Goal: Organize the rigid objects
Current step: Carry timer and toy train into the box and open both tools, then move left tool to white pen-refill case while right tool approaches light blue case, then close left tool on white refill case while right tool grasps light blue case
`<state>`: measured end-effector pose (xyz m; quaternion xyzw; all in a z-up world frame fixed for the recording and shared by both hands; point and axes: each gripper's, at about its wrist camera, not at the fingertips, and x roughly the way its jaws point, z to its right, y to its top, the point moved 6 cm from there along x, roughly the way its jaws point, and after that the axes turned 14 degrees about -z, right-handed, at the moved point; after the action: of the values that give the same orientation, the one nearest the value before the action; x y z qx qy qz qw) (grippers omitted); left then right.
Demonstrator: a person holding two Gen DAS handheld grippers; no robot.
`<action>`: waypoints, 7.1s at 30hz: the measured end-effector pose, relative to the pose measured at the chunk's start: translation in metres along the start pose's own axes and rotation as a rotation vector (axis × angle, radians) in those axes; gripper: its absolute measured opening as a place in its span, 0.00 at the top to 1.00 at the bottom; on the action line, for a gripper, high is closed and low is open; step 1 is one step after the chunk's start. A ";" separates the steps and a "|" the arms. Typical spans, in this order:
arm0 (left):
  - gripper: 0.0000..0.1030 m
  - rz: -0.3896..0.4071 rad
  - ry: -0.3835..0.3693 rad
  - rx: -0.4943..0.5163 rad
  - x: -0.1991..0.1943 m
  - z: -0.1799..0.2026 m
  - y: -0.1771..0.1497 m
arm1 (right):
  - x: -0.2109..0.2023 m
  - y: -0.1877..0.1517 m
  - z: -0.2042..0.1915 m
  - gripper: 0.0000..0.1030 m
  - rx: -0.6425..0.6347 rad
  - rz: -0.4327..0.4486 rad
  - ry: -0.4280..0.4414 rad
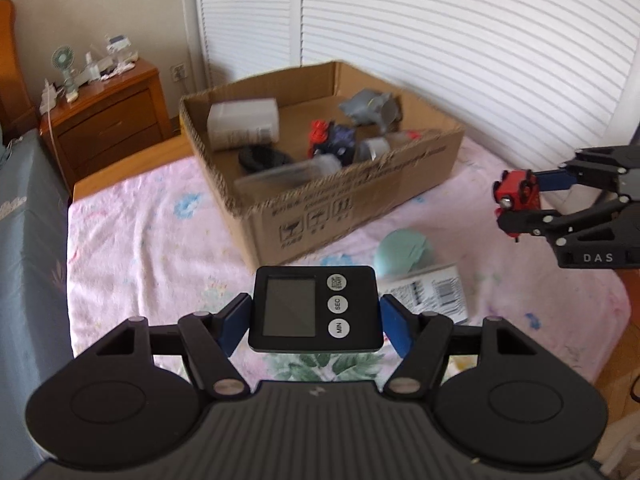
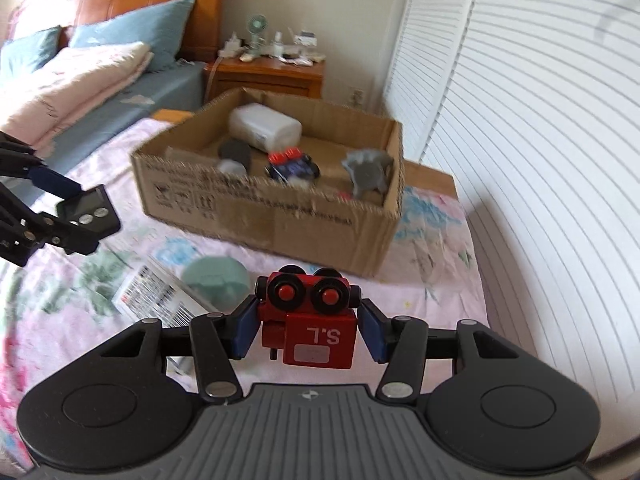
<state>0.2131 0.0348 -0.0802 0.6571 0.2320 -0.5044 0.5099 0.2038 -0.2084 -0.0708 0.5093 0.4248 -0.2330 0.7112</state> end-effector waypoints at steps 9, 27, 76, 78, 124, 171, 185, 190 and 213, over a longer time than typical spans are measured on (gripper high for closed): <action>0.33 0.095 0.006 0.035 -0.019 0.001 0.057 | -0.018 0.038 0.007 0.43 -0.022 0.063 0.012; 0.12 0.094 0.105 -0.062 0.027 -0.036 0.109 | -0.008 0.079 0.023 0.43 -0.017 0.057 0.018; 0.01 0.137 0.192 -0.261 -0.024 -0.005 -0.027 | 0.075 0.184 0.040 0.00 0.094 -0.069 0.017; 0.01 0.136 0.188 -0.259 -0.025 -0.002 -0.029 | 0.068 0.174 0.038 0.00 0.100 -0.065 0.022; 0.01 -0.028 0.054 -0.181 0.077 0.078 -0.008 | 0.051 -0.060 0.031 0.00 0.210 -0.160 -0.074; 0.01 0.005 0.174 -0.344 0.061 0.003 -0.053 | 0.108 0.015 -0.033 0.00 0.159 -0.118 0.019; 0.00 0.008 0.175 -0.350 0.062 0.001 -0.052 | 0.089 -0.025 -0.004 0.00 0.189 -0.056 -0.003; 0.00 0.007 0.178 -0.355 0.062 0.001 -0.050 | 0.090 -0.025 -0.005 0.00 0.189 -0.060 -0.004; 0.00 0.017 0.175 -0.336 0.065 0.004 -0.045 | 0.101 0.020 -0.048 0.22 -0.023 -0.051 0.097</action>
<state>0.1990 0.0342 -0.1584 0.6061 0.3510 -0.3952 0.5944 0.2547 -0.1469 -0.1510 0.5007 0.4743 -0.2211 0.6895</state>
